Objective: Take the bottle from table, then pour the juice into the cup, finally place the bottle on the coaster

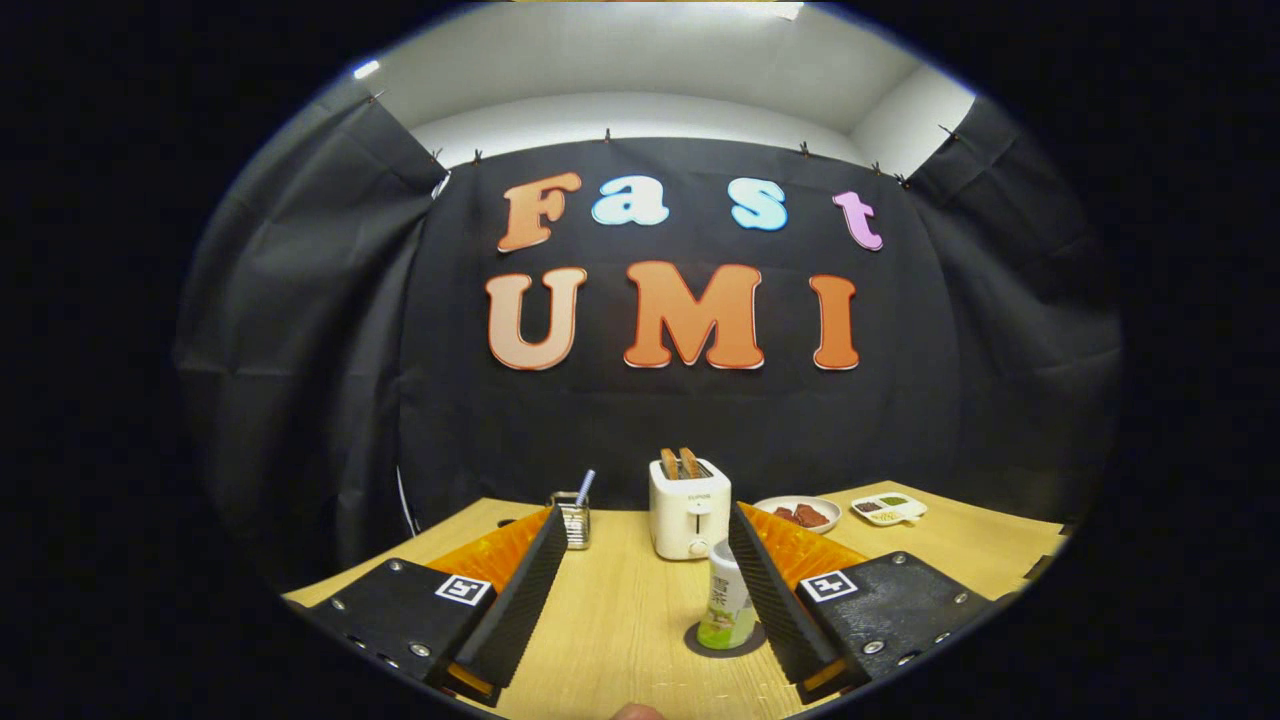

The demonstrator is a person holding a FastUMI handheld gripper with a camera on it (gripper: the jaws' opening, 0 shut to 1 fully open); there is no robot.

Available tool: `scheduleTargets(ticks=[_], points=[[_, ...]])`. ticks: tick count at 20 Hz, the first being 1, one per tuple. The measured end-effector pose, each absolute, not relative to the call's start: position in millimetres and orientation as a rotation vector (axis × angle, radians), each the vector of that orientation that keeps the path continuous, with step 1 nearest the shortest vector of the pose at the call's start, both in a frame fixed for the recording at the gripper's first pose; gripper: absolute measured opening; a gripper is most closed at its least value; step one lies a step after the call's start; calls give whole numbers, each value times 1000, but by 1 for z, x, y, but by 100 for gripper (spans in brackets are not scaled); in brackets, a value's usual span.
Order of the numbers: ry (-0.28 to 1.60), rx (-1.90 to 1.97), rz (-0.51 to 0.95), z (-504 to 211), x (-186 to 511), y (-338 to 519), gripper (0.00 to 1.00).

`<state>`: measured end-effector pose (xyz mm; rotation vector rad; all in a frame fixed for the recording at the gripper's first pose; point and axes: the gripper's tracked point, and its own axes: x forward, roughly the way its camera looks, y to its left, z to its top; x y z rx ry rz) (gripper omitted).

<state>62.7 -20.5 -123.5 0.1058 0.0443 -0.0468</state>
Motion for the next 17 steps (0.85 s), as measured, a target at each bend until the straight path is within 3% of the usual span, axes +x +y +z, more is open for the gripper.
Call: scheduleTargets(ticks=[9, 17], points=[[-36, 86, 32, -50, 18, 29, 96], [-110, 102, 56, -15, -13, 20, 96]])
